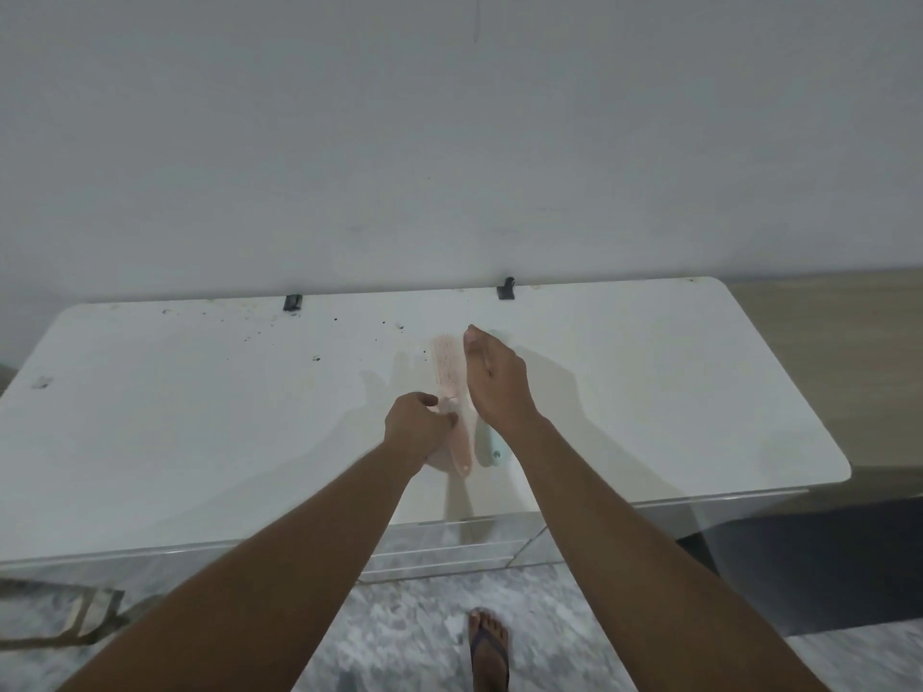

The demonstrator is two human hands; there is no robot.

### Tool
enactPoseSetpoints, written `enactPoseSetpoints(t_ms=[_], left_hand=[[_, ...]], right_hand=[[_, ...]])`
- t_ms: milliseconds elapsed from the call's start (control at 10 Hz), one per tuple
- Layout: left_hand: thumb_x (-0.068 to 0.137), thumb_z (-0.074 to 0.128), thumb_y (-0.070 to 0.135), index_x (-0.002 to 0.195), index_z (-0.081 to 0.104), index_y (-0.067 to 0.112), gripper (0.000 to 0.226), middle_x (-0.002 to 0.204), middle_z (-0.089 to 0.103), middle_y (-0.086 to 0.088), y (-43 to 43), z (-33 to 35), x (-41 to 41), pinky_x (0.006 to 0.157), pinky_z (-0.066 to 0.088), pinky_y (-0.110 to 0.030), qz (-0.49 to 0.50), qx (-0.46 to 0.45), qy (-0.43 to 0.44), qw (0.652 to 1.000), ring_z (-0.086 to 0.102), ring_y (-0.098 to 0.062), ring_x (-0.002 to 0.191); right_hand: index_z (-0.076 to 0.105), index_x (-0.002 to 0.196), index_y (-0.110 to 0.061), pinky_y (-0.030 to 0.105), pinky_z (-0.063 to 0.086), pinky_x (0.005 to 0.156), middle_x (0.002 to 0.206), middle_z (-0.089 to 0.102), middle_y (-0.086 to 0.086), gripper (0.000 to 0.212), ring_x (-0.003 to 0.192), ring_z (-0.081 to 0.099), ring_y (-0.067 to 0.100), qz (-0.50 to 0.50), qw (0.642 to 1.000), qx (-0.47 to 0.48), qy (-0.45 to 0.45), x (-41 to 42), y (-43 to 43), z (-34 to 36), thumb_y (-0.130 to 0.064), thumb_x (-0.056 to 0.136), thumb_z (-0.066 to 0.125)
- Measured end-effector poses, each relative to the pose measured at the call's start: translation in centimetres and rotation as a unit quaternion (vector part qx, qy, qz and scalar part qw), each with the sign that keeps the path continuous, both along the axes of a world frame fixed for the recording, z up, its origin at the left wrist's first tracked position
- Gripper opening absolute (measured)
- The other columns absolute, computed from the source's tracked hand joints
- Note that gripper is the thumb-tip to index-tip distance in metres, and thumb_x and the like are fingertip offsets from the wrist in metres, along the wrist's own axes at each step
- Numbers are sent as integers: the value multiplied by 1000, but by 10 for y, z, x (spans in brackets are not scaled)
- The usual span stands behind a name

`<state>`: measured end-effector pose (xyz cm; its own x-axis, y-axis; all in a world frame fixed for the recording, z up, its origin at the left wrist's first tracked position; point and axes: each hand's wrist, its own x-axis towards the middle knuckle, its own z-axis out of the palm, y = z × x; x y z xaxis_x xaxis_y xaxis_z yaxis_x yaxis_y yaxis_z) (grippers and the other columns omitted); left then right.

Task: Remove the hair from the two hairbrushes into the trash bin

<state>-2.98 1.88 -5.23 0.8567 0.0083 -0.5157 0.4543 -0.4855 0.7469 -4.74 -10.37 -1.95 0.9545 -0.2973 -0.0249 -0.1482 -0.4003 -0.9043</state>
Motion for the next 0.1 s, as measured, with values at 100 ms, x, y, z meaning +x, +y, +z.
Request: enactPoseSetpoints(t_ms=[100], left_hand=[[91,72,25,126,66,19,36,104,71,6,16,10,-40,83,58,-33,-25,-25,-64,997,69,-16,90]], right_hand=[[57,136,-19,30,42,111,135,63,-5,50,129,55,10,-27,991,83,-99,-4,-5,50,-49,100,40]])
